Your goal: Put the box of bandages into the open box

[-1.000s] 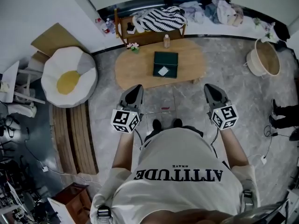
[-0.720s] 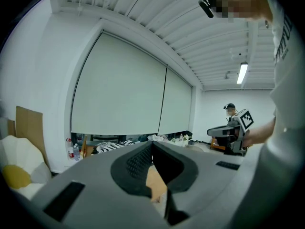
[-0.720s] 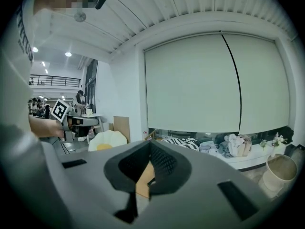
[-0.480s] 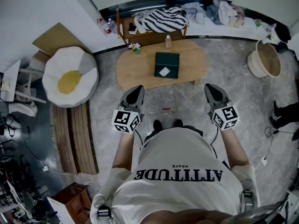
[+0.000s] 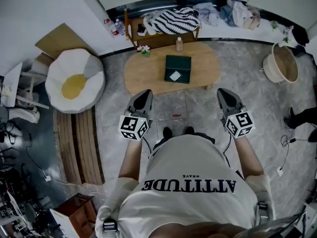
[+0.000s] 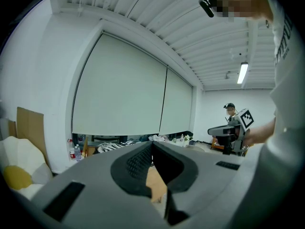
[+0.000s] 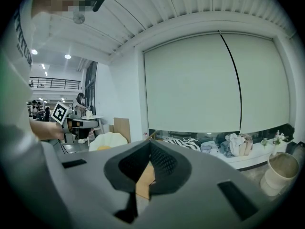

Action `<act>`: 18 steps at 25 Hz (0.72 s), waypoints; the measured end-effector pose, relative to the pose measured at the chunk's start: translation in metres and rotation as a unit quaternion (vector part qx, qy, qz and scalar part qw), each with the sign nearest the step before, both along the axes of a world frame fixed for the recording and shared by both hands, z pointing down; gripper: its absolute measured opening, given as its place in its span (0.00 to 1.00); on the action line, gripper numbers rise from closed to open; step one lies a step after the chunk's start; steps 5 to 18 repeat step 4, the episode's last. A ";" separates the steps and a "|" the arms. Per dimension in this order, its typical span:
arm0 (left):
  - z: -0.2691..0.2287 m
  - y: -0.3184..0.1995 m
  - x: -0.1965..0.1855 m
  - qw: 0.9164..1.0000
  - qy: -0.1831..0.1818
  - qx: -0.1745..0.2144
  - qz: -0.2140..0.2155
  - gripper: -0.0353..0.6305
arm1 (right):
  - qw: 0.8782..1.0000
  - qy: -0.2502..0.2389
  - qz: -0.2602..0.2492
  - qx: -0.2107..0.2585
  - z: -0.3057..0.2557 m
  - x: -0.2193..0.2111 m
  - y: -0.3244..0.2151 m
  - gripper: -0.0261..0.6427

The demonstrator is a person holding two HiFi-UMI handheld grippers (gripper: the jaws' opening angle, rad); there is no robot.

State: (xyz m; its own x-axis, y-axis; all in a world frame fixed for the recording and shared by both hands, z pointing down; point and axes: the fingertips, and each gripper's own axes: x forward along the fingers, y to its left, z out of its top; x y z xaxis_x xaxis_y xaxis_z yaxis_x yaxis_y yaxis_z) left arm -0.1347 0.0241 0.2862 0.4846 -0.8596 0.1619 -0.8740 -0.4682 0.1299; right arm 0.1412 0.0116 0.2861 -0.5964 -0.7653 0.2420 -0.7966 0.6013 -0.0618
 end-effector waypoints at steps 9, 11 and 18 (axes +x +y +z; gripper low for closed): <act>0.001 0.002 0.000 1.000 0.000 0.002 -0.001 0.09 | 1.000 -0.001 0.002 0.000 0.001 0.001 0.002 0.07; 0.001 0.002 0.000 1.000 0.000 0.002 -0.001 0.09 | 1.000 -0.001 0.002 0.000 0.001 0.001 0.002 0.07; 0.001 0.002 0.000 1.000 0.000 0.002 -0.001 0.09 | 1.000 -0.001 0.002 0.000 0.001 0.001 0.002 0.07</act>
